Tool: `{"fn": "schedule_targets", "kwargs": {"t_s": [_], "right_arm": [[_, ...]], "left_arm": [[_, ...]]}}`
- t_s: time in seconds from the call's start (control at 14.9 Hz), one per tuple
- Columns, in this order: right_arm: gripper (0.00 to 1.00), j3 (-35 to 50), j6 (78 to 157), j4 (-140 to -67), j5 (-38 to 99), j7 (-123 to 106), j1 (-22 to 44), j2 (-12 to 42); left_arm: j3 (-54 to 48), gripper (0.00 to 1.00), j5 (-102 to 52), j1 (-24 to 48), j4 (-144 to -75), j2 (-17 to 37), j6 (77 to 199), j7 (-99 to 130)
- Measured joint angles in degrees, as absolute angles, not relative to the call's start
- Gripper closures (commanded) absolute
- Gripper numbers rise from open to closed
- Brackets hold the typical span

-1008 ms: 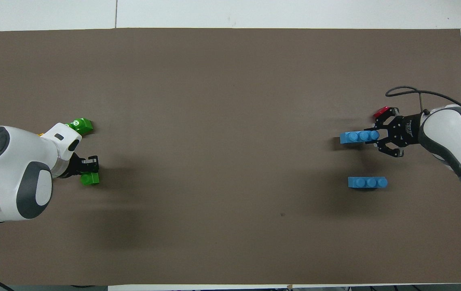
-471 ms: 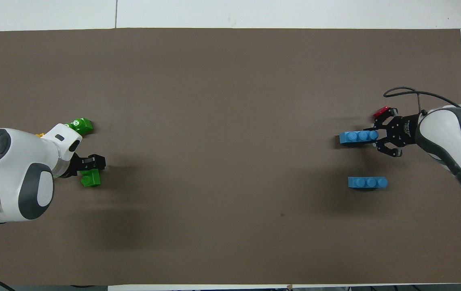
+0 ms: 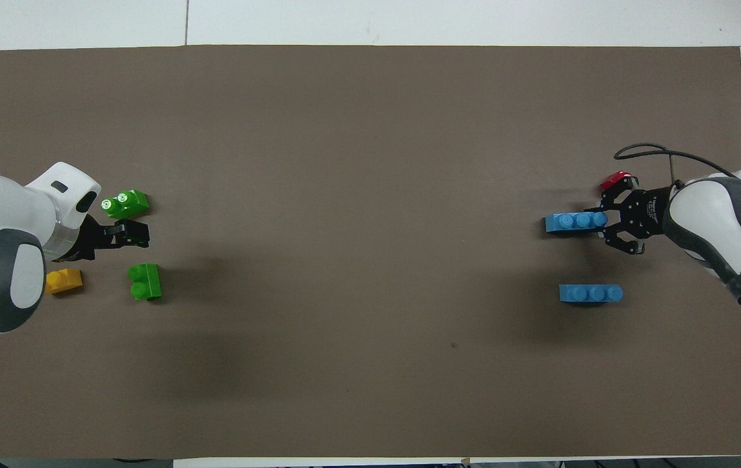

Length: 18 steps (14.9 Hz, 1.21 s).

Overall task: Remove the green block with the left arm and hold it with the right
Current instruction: 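Open both grippers to release the bricks and lift them away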

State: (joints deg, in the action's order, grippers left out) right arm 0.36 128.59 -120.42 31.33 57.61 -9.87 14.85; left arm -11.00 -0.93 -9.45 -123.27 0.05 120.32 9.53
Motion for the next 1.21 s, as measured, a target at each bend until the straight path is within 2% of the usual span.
{"fn": "schedule_targets", "kwargs": {"t_s": [0.07, 0.13, 0.34, 0.61, 1.01, 1.21], "right_arm": [[0.42, 0.36, 128.59, -120.42, 31.33, 57.68, -9.87, 14.85], [0.28, 0.36, 128.59, -120.42, 31.33, 57.75, -9.87, 14.85], [0.12, 0.36, 128.59, -120.42, 31.33, 57.80, -9.87, 14.85], [0.07, 0.42, 127.27, -119.43, 31.35, 58.02, -9.85, 14.74], [0.03, 0.26, 115.72, -112.61, 31.35, 64.16, -9.98, 11.09], [0.02, 0.04, 112.05, -110.17, 29.85, 65.06, -10.13, 8.98]], "left_arm": [[-11.01, 0.00, -0.93, -9.43, -121.59, -0.20, 117.60, 9.54], [-11.02, 0.00, -0.93, -9.43, -120.05, -0.36, 115.47, 9.61], [-10.69, 0.00, -0.94, -9.70, -116.06, -0.48, 110.85, 9.69], [-10.94, 0.00, -0.94, -9.67, -110.82, -0.31, 104.86, 9.65], [-11.14, 0.00, -0.89, -9.56, -100.79, 3.20, 98.68, 9.44], [-11.31, 0.00, -0.78, -9.48, -98.76, 3.86, 98.01, 7.36]]}}
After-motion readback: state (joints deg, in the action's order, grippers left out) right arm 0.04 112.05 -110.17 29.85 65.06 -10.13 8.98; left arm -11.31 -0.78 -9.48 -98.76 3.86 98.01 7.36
